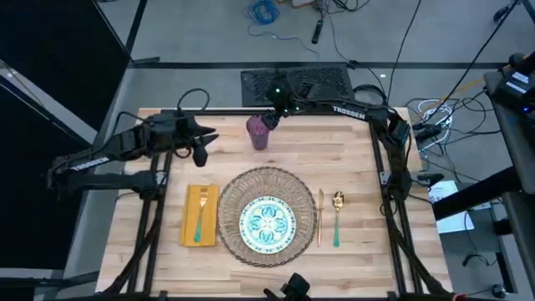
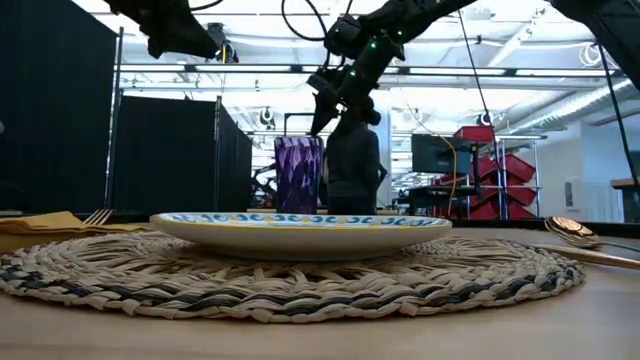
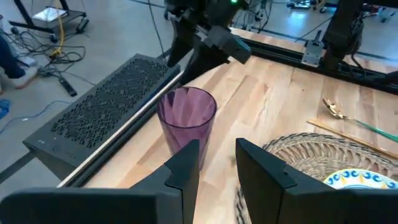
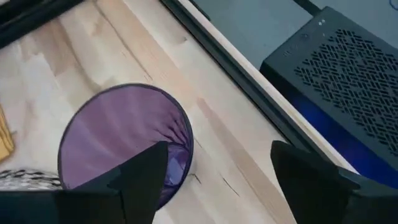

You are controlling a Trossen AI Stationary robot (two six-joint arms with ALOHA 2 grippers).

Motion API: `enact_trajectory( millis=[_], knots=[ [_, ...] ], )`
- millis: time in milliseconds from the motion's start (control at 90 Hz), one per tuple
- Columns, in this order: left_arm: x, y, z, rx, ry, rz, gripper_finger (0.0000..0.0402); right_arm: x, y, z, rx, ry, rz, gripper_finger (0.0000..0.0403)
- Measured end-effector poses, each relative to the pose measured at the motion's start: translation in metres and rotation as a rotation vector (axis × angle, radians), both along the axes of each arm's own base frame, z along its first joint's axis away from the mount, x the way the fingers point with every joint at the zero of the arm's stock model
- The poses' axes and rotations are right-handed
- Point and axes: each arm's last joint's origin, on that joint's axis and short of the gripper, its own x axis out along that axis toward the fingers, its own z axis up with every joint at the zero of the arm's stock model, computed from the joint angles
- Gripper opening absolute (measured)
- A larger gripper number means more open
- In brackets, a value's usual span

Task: Set table place
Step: Move the purple cup to the top right of the brown table mat

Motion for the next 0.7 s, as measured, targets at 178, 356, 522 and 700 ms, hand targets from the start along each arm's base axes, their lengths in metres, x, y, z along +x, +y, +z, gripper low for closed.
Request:
enact_trajectory(
  millis=[178,356,522,700],
  knots=[
    [0.0,0.0,0.0,-0.006,-0.002,-0.013,0.0088,0.008,0.0,-0.018,0.026,0.035,-0.009,0.027],
    [0.0,0.0,0.0,-0.005,0.0,-0.014,0.0088,0.019,0.003,-0.041,0.053,0.081,0.005,0.027],
    [0.0,0.0,0.0,0.001,0.003,-0.017,0.0088,0.019,0.004,-0.053,0.086,0.135,0.001,0.022],
    [0.0,0.0,0.0,0.009,0.006,-0.021,0.0088,0.017,0.004,-0.055,0.058,0.186,0.056,0.0031]
  ],
)
